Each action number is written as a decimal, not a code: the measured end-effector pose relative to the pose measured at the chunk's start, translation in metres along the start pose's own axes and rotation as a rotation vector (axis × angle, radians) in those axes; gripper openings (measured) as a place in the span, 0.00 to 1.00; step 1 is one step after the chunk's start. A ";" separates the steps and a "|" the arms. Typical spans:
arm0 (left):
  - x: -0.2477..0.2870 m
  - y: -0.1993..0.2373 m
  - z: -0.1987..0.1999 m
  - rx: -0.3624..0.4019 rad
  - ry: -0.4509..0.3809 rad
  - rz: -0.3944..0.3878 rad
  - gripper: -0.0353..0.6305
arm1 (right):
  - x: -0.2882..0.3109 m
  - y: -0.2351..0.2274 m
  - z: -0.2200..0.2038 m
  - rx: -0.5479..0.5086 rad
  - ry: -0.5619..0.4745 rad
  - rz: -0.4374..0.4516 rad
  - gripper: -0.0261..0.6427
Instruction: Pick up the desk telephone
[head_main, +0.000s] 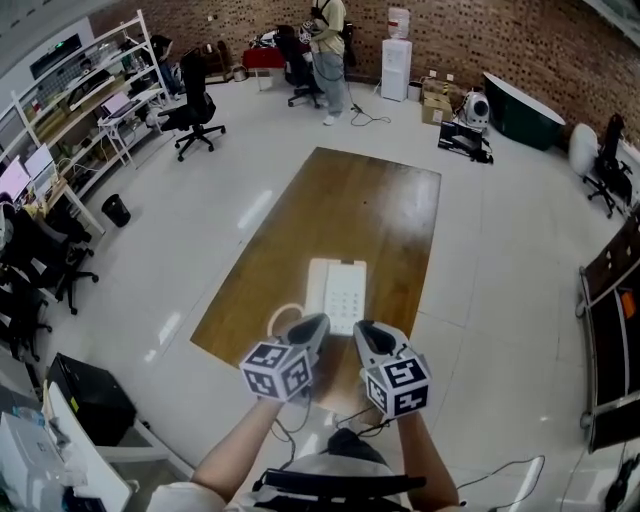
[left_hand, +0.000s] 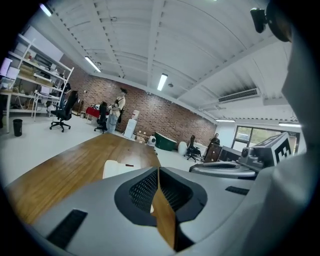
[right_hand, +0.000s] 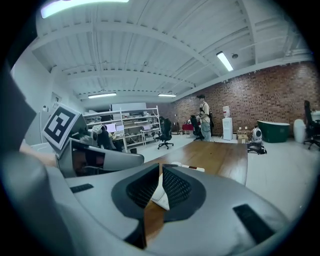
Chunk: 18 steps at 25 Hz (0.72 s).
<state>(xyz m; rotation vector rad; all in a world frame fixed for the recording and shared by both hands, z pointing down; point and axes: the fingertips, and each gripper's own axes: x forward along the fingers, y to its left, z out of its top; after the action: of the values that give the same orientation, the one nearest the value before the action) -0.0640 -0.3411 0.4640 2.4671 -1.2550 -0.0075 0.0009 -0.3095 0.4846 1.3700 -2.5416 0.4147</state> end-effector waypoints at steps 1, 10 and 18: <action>0.005 0.005 -0.005 -0.008 0.017 -0.001 0.09 | 0.003 -0.005 -0.003 0.010 0.009 0.002 0.07; 0.039 0.074 -0.041 -0.072 0.131 0.067 0.31 | 0.040 -0.053 -0.037 0.143 0.081 0.043 0.15; 0.070 0.132 -0.079 -0.158 0.236 0.116 0.45 | 0.078 -0.093 -0.082 0.312 0.182 0.082 0.32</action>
<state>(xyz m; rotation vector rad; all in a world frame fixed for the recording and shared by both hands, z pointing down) -0.1117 -0.4408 0.5923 2.1857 -1.2418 0.2021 0.0425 -0.3901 0.5998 1.2570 -2.4624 0.9402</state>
